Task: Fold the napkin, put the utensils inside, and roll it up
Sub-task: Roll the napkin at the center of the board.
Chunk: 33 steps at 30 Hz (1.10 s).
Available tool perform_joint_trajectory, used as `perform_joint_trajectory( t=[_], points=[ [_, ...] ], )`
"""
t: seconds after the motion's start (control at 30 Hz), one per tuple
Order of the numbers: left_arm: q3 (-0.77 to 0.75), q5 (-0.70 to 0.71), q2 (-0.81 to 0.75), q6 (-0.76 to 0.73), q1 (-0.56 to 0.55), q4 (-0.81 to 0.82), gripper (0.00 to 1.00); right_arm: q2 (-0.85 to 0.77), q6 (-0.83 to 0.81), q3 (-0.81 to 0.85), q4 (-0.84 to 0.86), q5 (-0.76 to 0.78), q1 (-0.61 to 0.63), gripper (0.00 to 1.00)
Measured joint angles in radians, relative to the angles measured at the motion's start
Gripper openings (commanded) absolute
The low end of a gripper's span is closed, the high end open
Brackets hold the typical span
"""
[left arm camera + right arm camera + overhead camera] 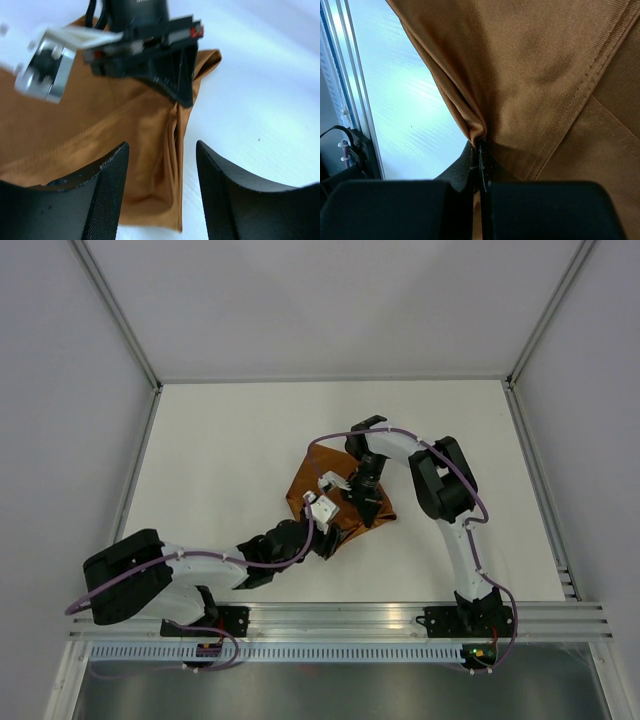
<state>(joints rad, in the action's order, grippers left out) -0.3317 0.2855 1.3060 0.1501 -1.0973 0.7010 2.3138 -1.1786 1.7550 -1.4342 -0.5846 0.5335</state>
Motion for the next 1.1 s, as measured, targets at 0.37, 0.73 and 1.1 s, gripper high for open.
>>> perform_joint_trajectory(
  t=[0.37, 0.73, 1.1],
  points=[
    [-0.217, -0.114, 0.26, -0.079, 0.0, -0.046, 0.64, 0.04, 0.013, 0.026, -0.05, -0.029, -0.003, 0.0],
    [-0.253, -0.154, 0.415, -0.079, 0.007, -0.04, 0.63, 0.054, 0.021, 0.031, -0.063, -0.053, -0.021, 0.01],
    [-0.26, -0.162, 0.436, -0.076, 0.016, -0.006, 0.29, 0.074, 0.027, 0.032, -0.089, -0.075, -0.037, 0.0]
  ],
)
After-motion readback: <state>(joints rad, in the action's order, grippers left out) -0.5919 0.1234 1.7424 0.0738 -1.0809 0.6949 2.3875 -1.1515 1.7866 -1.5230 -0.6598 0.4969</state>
